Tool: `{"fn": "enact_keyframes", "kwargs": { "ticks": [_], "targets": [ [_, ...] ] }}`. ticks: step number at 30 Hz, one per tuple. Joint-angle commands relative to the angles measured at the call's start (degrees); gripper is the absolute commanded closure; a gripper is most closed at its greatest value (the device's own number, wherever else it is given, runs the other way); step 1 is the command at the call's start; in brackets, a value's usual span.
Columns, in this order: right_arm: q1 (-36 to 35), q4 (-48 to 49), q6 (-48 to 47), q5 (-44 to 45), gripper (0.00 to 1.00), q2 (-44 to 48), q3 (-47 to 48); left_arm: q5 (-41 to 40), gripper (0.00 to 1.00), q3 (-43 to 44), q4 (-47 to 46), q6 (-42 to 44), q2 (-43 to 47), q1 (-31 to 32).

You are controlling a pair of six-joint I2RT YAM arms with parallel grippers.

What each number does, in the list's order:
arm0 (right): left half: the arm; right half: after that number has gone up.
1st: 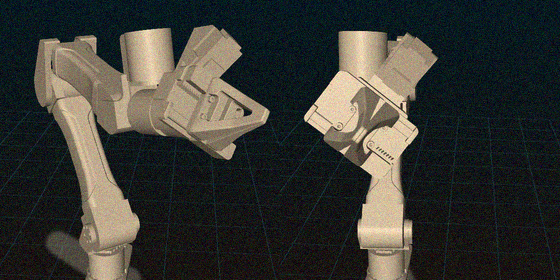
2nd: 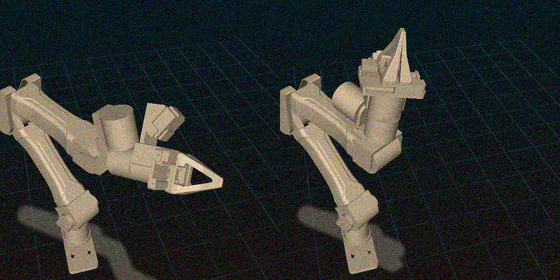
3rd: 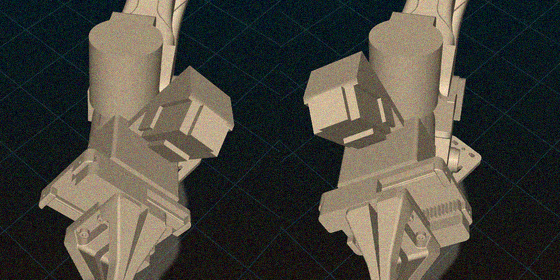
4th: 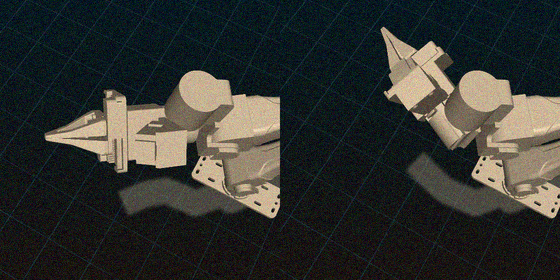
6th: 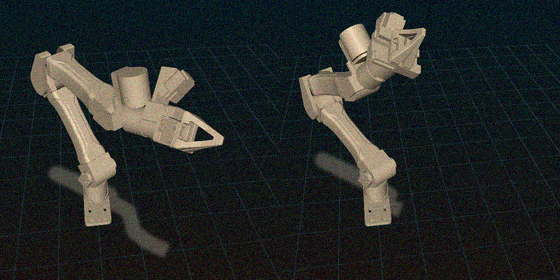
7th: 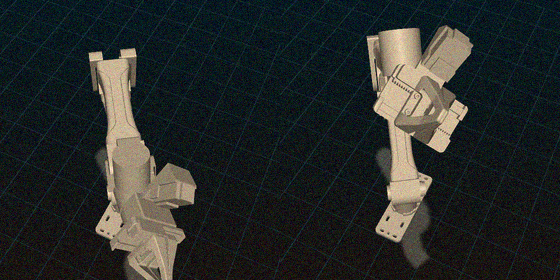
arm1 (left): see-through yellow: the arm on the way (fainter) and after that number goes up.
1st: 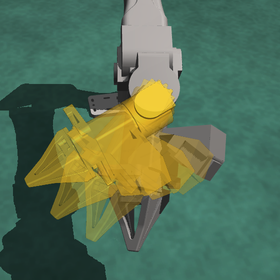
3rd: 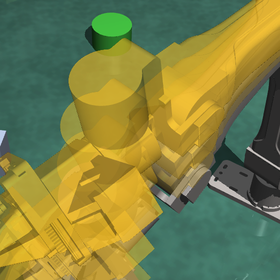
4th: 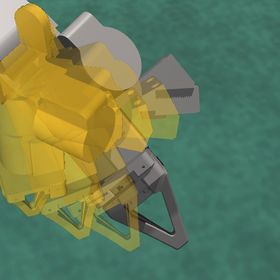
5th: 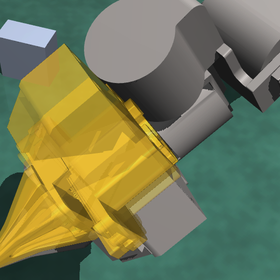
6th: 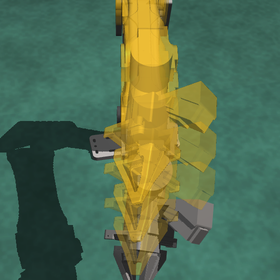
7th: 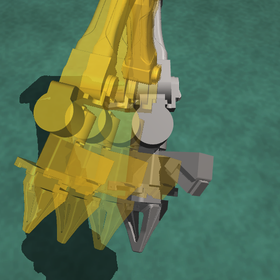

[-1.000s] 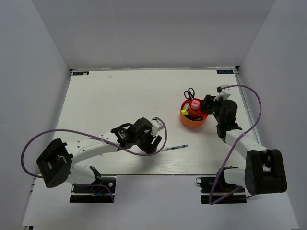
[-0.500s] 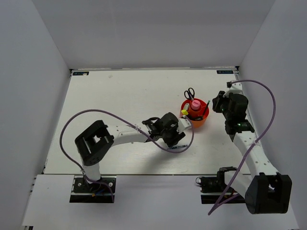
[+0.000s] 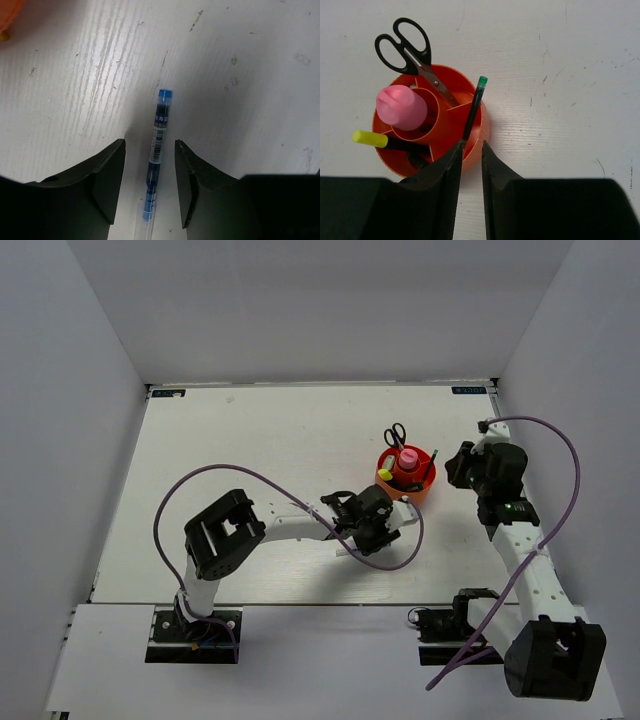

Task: Sort the stationery into containers
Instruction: Pick up the pen from the center of the board, then place the pen in the storage box.

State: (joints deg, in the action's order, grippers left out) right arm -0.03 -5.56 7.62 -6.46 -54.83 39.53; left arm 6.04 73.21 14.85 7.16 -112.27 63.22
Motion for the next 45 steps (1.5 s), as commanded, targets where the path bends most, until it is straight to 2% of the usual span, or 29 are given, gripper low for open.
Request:
{"fn": "enact_keyframes", "kwargs": {
  "ticks": [1, 4, 11, 14, 15, 17, 19, 20, 21, 23, 24, 25, 26, 29, 30, 32, 36, 37, 39, 45],
  "targets": [
    [1.8, 0.4, 1.2, -1.9, 0.74, 0.6, -0.2, 0.5, 0.45, 1.7, 1.2, 1.3, 0.1, 0.7],
    [2.4, 0.2, 1.8, -2.5, 0.74, 0.9, -0.3, 0.2, 0.45, 2.1, 1.6, 1.4, -0.3, 1.1],
    [3.8, 0.0, 2.8, -4.3, 0.74, 1.2, -0.3, -1.4, 0.54, 2.3, 3.2, 1.5, -3.4, 1.2],
    [4.3, -0.4, 3.1, -4.6, 0.74, 1.5, -0.1, -2.9, 0.69, 1.8, 3.6, 1.5, -4.5, 1.2],
    [4.6, -0.3, 3.1, -4.6, 0.74, 1.6, 0.0, -3.1, 0.81, 1.8, 3.9, 1.5, -5.3, 1.1],
    [4.8, -0.5, 3.3, -4.8, 0.74, 1.8, -0.1, -3.7, 0.92, 1.7, 4.2, 1.4, -5.4, 1.3],
    [5.2, -0.6, 3.4, -5.0, 0.74, 2.0, 0.1, -4.5, 1.0, 1.2, 4.4, 1.0, -5.2, 1.6],
    [5.4, -0.9, 3.2, -5.1, 0.73, 2.4, 0.1, -4.8, 1.0, 1.0, 4.4, 0.9, -4.5, 1.7],
    [5.5, -1.5, 3.0, -5.1, 0.63, 2.3, 0.3, -4.9, 1.0, 0.7, 4.5, 0.7, -3.1, 1.9],
    [5.7, -1.7, 1.6, -5.2, 0.36, 2.4, 0.8, -5.3, 1.0, -0.3, 4.0, -0.6, 0.1, 2.1],
    [5.8, -2.0, 1.4, -5.3, 0.15, 2.4, 1.1, -4.8, 1.0, -0.4, 3.9, -1.5, 1.6, 2.2],
    [6.0, -2.1, 1.3, -4.8, 0.11, 2.5, 1.3, -4.4, 1.0, -0.5, 3.2, -2.3, 5.9, 2.2],
    [6.1, -2.6, 0.5, -4.6, 0.13, 2.5, 1.6, -4.1, 1.0, -0.5, 2.7, -2.8, 7.1, 2.1],
    [6.5, -2.8, 0.3, -2.4, 0.84, 2.6, 1.7, -3.7, 1.0, -0.3, -2.0, -4.2, 13.5, 2.1],
    [6.5, -2.8, 0.1, -1.9, 1.0, 2.7, 1.7, -3.5, 1.0, -0.2, -4.9, -4.5, 14.6, 2.1],
    [6.9, -2.4, -0.4, 2.2, 1.0, 2.7, 1.5, -3.3, 1.0, -0.3, -8.2, -4.9, 17.8, 1.9],
    [7.9, -1.6, 2.3, 10.4, 1.0, 2.9, 1.2, -3.6, 1.0, -0.9, -25.8, -6.5, 18.7, 0.2],
    [8.2, -1.2, 2.3, 10.5, 1.0, 3.1, 0.6, -3.4, 1.0, -1.0, -28.1, -10.0, 18.5, -0.5],
    [8.8, -0.9, 3.0, 9.9, 1.0, 3.3, 0.4, -3.7, 1.0, -1.3, -39.1, -12.6, 16.6, -1.3],
    [10.5, -0.3, 3.7, 8.9, 1.0, 4.5, -0.2, -0.3, 1.0, 7.4, -46.4, -20.9, 7.1, -5.1]
  ]
}}
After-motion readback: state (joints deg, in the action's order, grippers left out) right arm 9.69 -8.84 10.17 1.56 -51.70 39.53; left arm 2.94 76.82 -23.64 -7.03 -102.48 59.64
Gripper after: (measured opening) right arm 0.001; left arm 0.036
